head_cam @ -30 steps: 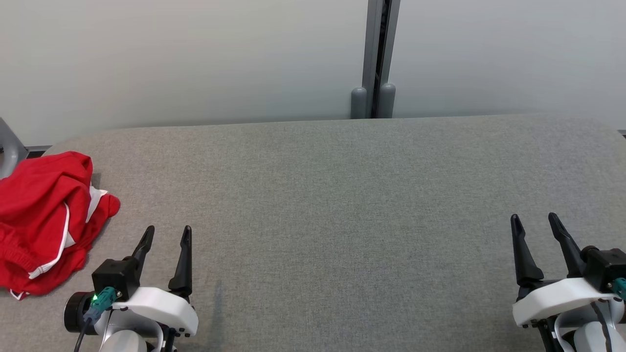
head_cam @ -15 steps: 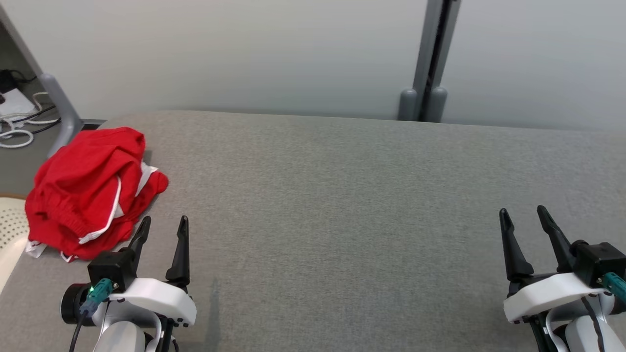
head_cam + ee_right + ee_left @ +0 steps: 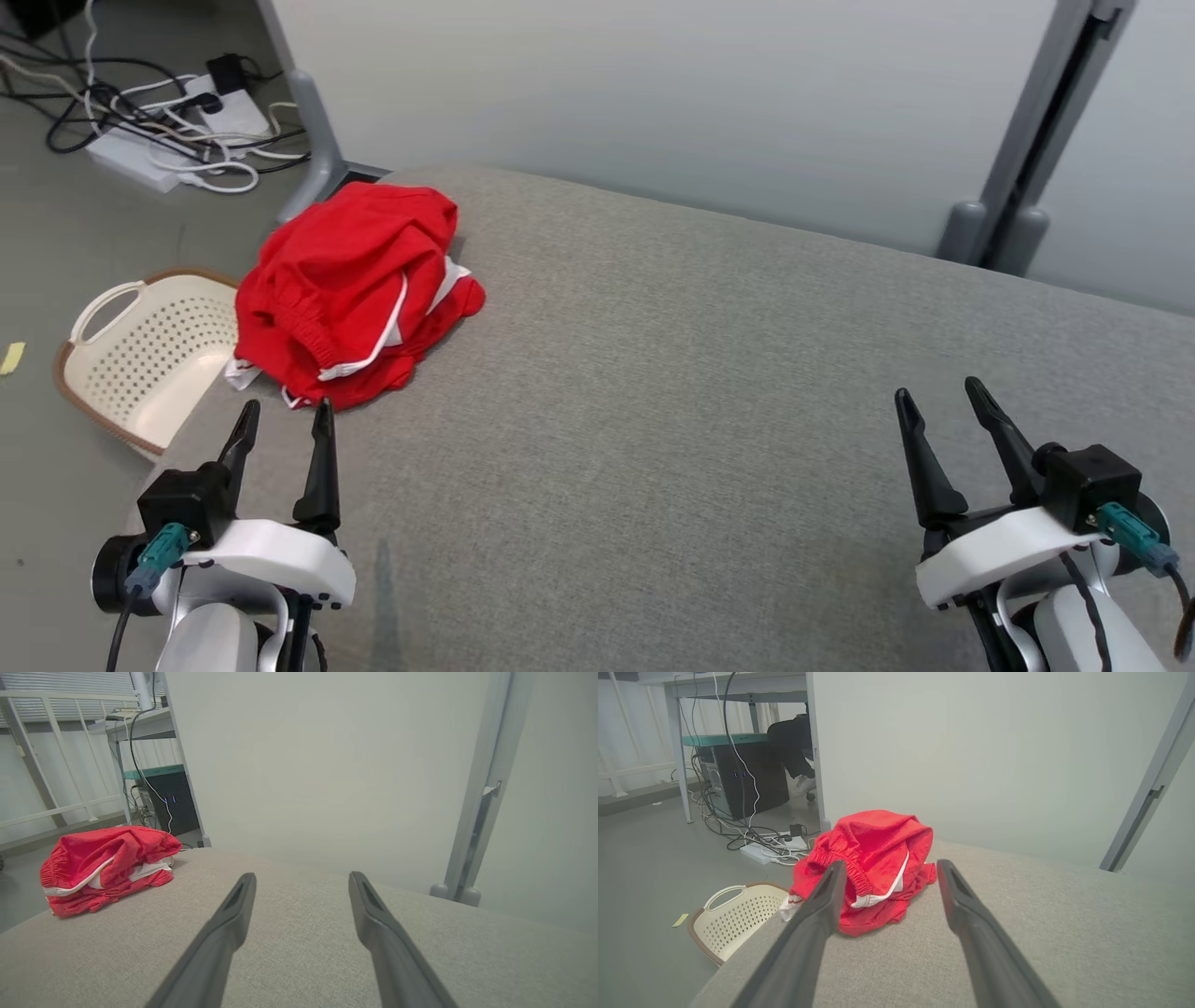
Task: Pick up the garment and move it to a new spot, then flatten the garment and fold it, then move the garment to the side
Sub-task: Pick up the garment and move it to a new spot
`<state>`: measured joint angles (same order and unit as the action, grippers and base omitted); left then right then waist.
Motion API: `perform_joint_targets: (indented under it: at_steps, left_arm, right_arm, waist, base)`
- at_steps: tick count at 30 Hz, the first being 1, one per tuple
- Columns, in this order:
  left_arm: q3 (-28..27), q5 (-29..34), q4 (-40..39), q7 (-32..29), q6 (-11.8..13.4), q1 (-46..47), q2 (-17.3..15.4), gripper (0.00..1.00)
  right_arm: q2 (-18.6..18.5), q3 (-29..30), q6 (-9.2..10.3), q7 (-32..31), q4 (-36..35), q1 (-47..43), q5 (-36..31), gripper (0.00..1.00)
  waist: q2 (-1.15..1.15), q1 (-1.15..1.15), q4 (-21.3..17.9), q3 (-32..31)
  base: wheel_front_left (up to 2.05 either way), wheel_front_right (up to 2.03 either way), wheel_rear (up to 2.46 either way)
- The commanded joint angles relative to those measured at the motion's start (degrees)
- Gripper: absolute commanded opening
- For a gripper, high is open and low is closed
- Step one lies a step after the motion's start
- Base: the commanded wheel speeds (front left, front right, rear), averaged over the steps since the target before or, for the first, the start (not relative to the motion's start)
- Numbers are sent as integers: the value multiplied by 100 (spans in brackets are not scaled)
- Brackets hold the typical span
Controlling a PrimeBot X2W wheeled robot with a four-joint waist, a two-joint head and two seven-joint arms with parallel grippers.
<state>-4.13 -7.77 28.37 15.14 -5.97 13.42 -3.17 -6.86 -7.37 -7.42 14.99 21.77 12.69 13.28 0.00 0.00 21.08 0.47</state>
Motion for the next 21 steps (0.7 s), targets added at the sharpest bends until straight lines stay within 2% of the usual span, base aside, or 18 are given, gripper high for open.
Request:
perform_joint_targets:
  at_steps: [1, 8, 21]
  left_arm:
    - [-24, -21, -17, -1, 12, 83, -31, 100]
    - [-72, -10, -44, -1, -18, 53, -17, 100]
    - [-13, -43, -16, -1, -8, 133, 9, 100]
  right_arm:
    - [-16, -3, -13, 28, 40, 79, 41, 100]
    - [-47, -66, -13, 28, 96, 115, 30, 100]
    - [-133, -30, -13, 28, 82, 167, 10, 100]
  waist:
    - [0, 0, 269, 0]
    - [0, 0, 555, 49]
    - [0, 0, 621, 149]
  base:
    - [0, 0, 0]
    - [0, 0, 0]
    - [0, 0, 0]
